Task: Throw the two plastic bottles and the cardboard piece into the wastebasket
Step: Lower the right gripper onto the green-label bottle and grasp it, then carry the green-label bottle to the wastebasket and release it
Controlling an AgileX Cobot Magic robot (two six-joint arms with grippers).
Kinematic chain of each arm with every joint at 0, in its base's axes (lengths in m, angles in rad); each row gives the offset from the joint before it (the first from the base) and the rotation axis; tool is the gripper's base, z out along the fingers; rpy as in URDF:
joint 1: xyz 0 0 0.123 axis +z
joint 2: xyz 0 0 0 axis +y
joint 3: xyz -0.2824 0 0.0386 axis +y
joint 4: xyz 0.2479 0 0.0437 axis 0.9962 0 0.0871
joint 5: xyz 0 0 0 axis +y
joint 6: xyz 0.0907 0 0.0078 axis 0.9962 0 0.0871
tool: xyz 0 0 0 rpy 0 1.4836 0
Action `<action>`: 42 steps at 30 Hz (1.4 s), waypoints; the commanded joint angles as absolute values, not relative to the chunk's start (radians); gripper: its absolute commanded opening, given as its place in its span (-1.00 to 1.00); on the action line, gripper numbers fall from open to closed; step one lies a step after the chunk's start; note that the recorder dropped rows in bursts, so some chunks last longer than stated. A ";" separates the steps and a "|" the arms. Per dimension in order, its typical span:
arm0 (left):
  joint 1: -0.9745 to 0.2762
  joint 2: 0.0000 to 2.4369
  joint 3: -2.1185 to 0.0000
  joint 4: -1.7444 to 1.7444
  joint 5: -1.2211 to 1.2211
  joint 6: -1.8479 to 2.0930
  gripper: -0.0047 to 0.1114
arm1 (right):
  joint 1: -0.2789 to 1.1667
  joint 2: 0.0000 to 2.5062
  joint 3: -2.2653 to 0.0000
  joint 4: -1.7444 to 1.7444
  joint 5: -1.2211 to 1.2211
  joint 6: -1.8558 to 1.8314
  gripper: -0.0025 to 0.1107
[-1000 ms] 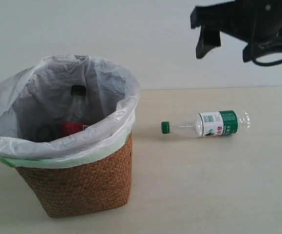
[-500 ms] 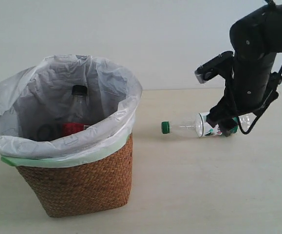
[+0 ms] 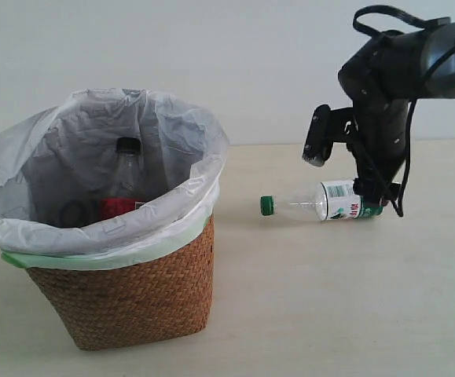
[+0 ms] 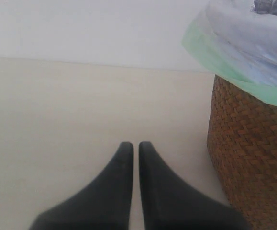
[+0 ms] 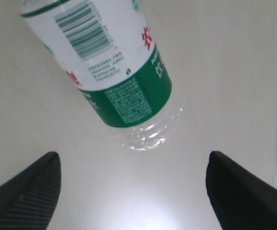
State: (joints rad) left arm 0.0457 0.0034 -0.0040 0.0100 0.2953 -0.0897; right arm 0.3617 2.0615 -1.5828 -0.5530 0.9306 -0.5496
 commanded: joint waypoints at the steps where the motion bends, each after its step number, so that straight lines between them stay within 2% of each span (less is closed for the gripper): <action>1: 0.037 0.000 0.000 0.016 0.295 -0.097 -0.85 | 0.359 2.103 -1.588 -0.564 0.890 -0.567 0.36; 11: 0.037 0.000 0.000 0.016 0.295 -0.097 -0.85 | 0.359 2.236 -1.588 -0.549 0.759 -0.577 0.36; 19: 0.037 0.000 0.000 0.016 0.295 -0.097 -0.85 | 0.361 2.283 -1.586 -0.476 0.747 -0.536 0.32; 21: 0.037 0.000 0.000 0.016 0.295 -0.097 -0.85 | 0.361 2.277 -1.586 -0.476 0.747 -0.476 0.12; 25: 0.037 0.000 0.000 0.016 0.295 -0.097 -0.85 | 0.361 2.248 -1.588 -0.478 0.760 -0.397 -0.90; 26: 0.037 0.000 0.000 0.016 0.295 -0.097 -0.85 | 0.361 2.240 -1.590 -0.476 0.760 -0.367 -0.95; 29: 0.037 0.000 0.000 0.016 0.295 -0.097 -0.85 | 0.359 2.203 -1.600 -0.473 0.777 -0.270 -0.84; 36: 0.037 0.000 0.000 0.016 0.295 -0.097 -0.85 | 0.359 2.057 -1.593 -0.371 0.796 -0.076 -0.84; 40: 0.037 0.000 0.000 0.016 0.295 -0.097 -0.85 | 0.359 1.970 -1.542 -0.330 0.773 0.134 -0.96; 42: 0.037 0.000 0.000 0.016 0.295 -0.097 -0.85 | 0.359 1.930 -1.522 -0.330 0.793 0.267 -0.96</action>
State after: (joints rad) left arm 0.0457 0.0034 -0.0040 0.0100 0.2953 -0.0897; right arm 0.3599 1.9838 -1.5481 -0.3395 0.7781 0.1009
